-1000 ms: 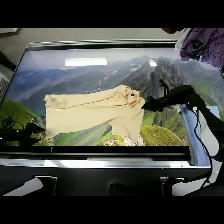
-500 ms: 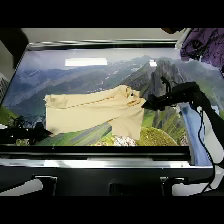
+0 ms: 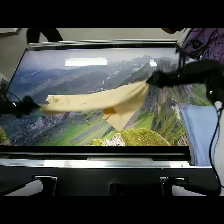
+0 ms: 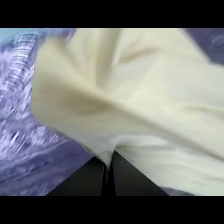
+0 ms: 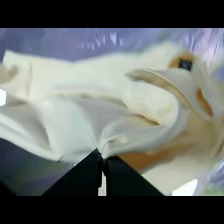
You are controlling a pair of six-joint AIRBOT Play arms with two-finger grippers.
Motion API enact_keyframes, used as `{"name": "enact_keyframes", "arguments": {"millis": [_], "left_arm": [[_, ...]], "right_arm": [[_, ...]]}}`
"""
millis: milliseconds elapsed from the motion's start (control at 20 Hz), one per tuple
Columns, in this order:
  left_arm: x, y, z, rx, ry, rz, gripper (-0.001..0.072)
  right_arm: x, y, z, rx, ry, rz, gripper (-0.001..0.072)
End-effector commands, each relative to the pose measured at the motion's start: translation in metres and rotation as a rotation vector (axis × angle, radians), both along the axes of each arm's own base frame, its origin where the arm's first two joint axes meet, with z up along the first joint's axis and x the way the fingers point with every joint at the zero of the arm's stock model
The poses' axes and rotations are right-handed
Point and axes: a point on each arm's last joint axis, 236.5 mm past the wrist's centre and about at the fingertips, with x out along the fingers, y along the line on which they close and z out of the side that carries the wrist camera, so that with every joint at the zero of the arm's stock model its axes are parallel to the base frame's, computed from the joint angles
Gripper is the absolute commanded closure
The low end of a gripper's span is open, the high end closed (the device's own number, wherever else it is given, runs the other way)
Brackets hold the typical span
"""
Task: Fold the clothes and pants, and hang the long-sleeved shirts on hangers.
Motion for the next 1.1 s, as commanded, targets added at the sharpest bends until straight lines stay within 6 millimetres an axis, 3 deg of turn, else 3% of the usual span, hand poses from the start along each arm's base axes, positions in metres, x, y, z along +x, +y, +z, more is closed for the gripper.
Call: {"name": "enact_keyframes", "arguments": {"millis": [0, 100, 200, 250, 450, 600, 750, 850, 950, 1050], "left_arm": [[0.03, 0.005, 0.178, 0.221, -0.344, -0.017, 0.0696], [0.009, 0.008, 0.279, 0.376, -0.525, 0.005, 0.0696], [-0.031, 0.015, 0.346, 0.497, -0.633, 0.078, 0.0696], [-0.053, 0.019, 0.369, 0.549, -0.67, 0.125, 0.0696], [-0.143, 0.026, 0.42, 0.673, -0.763, 0.291, 0.0696], [-0.187, 0.029, 0.44, 0.71, -0.817, 0.387, 0.0696], [-0.19, 0.029, 0.439, 0.711, -0.813, 0.395, 0.0696], [-0.164, 0.036, 0.414, 0.689, -0.736, 0.366, 0.0696], [-0.119, 0.039, 0.36, 0.655, -0.595, 0.259, 0.0696], [-0.069, 0.045, 0.289, 0.599, -0.423, 0.164, 0.0696]], "right_arm": [[-0.004, -0.015, 0.164, -0.034, -0.387, -0.118, 0.0686], [-0.042, -0.024, 0.248, -0.063, -0.572, -0.169, 0.0685], [-0.094, -0.032, 0.306, -0.071, -0.714, -0.22, 0.0685], [-0.121, -0.035, 0.324, -0.079, -0.759, -0.239, 0.0685], [-0.223, -0.044, 0.374, -0.071, -0.897, -0.315, 0.0685], [-0.264, -0.05, 0.39, -0.033, -0.94, -0.367, 0.0685], [-0.255, -0.051, 0.387, 0.008, -0.897, -0.382, 0.0685], [-0.219, -0.052, 0.369, 0.032, -0.798, -0.393, 0.0685], [-0.161, -0.054, 0.331, 0.059, -0.622, -0.41, 0.0685], [-0.091, -0.054, 0.269, 0.087, -0.399, -0.431, 0.0685]]}}
